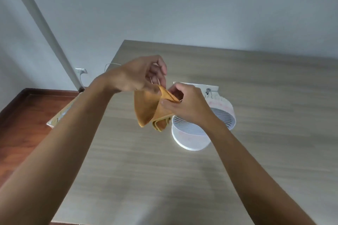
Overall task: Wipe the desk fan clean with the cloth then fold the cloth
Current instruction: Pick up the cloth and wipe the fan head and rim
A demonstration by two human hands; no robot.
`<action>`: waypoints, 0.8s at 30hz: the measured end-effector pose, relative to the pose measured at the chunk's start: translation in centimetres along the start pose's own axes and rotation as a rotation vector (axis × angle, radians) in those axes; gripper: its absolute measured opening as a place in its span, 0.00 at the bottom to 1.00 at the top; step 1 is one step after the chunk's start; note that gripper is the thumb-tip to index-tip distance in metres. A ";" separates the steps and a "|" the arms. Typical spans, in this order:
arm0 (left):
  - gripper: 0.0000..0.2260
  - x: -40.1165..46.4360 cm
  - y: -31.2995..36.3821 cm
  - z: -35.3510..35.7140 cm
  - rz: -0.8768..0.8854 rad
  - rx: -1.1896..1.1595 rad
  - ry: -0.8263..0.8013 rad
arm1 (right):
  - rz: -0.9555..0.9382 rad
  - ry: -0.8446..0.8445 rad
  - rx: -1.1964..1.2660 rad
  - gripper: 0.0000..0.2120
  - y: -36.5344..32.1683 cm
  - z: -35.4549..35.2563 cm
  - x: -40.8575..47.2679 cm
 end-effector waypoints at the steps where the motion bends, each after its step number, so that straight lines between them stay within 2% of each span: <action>1: 0.20 0.7 0.7 0.4 0.021 -0.001 -0.015 | 0.010 0.016 -0.017 0.06 0.3 -0.8 -0.2; 4: 0.20 2.6 2.0 2.1 0.086 -0.055 -0.049 | 0.058 0.055 0.012 0.05 1.7 -3.2 -1.2; 10: 0.20 5.7 2.4 5.5 0.208 -0.156 -0.021 | 0.227 0.226 0.336 0.01 6.6 -7.9 -4.5; 13: 0.21 6.4 1.1 6.4 0.227 -0.228 0.037 | 0.313 0.332 0.588 0.05 8.9 -9.8 -6.4; 15: 0.24 6.7 -0.4 7.0 0.219 -0.189 0.053 | 0.375 0.409 0.629 0.07 10.3 -10.7 -7.6; 19: 0.36 7.1 -4.0 8.4 0.133 0.031 0.093 | 0.479 0.718 0.421 0.01 12.5 -12.2 -9.4; 21: 0.44 7.2 -5.4 9.2 0.113 0.146 0.094 | 0.471 0.894 0.226 0.04 12.2 -12.2 -9.5; 23: 0.48 7.5 -6.1 10.1 0.107 0.250 0.069 | 0.421 0.964 0.077 0.06 11.4 -11.2 -8.9; 24: 0.49 7.7 -6.2 10.4 0.105 0.295 0.063 | 0.393 0.943 0.025 0.08 11.1 -10.2 -8.2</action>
Point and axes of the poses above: each hand's wrist, its own x-axis towards the middle knuckle, its own z-axis out of the palm, y = z × x, the point moved 3 cm from there along x, towards the middle knuckle, and after that the axes turned 12 degrees about -x, right-handed, at the moved point
